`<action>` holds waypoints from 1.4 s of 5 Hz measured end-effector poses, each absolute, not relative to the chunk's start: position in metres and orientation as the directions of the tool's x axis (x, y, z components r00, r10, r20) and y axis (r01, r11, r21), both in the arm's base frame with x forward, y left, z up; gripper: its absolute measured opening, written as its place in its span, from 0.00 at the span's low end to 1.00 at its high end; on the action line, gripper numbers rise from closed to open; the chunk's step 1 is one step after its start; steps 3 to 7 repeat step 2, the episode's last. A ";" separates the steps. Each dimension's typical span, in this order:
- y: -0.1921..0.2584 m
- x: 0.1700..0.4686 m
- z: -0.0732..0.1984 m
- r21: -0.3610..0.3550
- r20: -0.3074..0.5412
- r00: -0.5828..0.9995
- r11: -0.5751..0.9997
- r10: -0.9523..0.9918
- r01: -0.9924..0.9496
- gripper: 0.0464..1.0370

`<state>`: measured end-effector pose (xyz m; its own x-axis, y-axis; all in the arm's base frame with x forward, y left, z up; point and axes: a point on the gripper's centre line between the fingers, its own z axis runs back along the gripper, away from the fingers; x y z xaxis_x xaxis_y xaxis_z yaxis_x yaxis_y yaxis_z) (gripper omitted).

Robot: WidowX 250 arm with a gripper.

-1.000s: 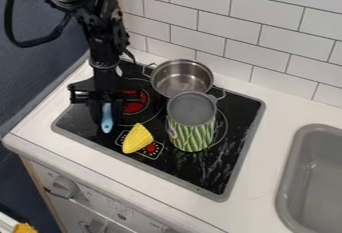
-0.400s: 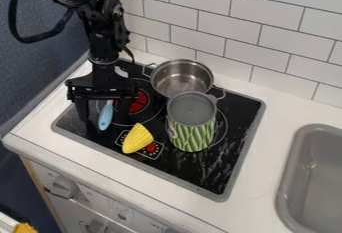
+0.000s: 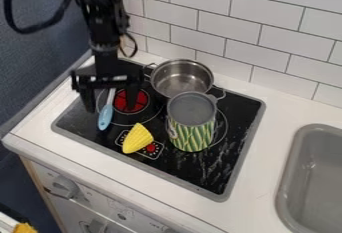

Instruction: Put the blue ladle on the left side of the stove

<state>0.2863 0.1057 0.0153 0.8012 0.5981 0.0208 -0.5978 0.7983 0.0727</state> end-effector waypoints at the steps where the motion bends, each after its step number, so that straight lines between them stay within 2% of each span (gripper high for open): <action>1: 0.106 0.291 0.047 0.044 0.096 0.791 0.791 0.604 -0.610 0.96; 2: 0.101 0.295 0.071 0.006 0.155 0.787 0.796 0.597 -0.605 0.96; 7: 0.101 0.295 0.071 0.006 0.155 0.787 0.796 0.597 -0.605 0.96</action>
